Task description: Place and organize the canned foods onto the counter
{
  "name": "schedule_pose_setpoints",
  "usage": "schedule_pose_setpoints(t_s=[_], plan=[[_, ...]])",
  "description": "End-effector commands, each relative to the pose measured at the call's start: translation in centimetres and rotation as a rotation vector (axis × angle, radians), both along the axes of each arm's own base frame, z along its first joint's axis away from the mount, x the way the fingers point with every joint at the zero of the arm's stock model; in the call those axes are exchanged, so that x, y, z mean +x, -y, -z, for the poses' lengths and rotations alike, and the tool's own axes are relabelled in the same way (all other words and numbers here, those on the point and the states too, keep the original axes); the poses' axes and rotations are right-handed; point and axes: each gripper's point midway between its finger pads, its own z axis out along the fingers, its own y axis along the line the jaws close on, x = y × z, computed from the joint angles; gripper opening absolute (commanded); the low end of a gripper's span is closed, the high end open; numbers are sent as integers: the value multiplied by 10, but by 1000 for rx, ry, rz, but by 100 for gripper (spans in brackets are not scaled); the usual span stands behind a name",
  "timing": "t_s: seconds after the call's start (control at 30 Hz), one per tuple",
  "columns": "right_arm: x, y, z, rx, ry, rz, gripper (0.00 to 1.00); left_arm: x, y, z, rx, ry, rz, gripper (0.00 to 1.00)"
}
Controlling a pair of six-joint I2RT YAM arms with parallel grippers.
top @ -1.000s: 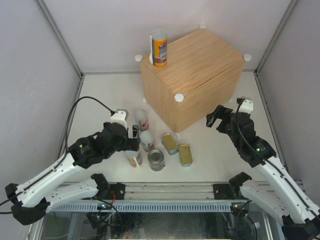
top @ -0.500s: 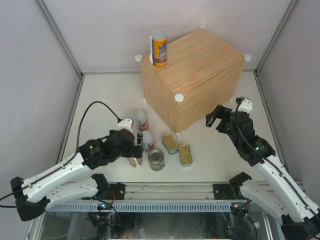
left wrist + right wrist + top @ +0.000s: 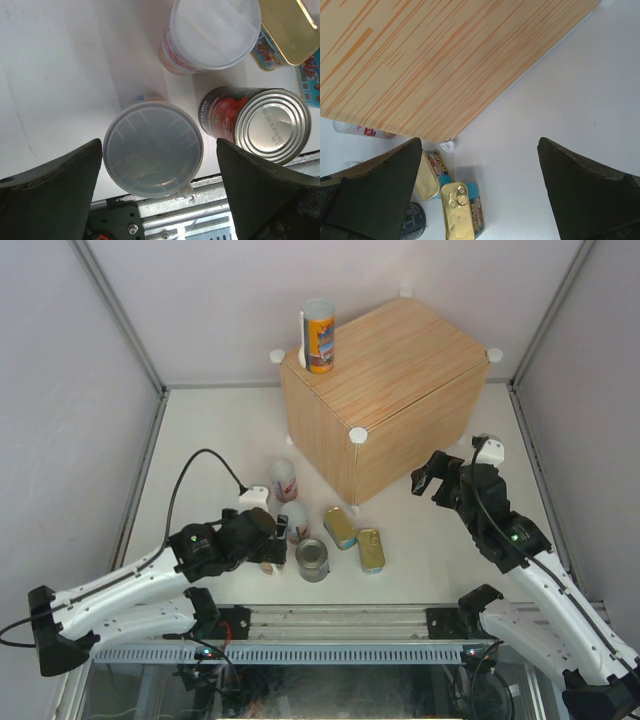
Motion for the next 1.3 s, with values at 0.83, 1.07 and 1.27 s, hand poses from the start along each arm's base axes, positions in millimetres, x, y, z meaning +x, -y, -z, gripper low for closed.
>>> schedule_pose_setpoints(t_s=[0.83, 1.07, 1.27], plan=[[9, -3, -8, 27, 24, 4, 100, 17, 0, 2, -39, 122, -57, 25], [10, -4, -9, 30, 28, 1, 100, 25, -7, -25, -56, 204, -85, 0], [12, -7, -10, 39, 32, -4, 100, 33, -18, -64, -56, 282, -128, 0]])
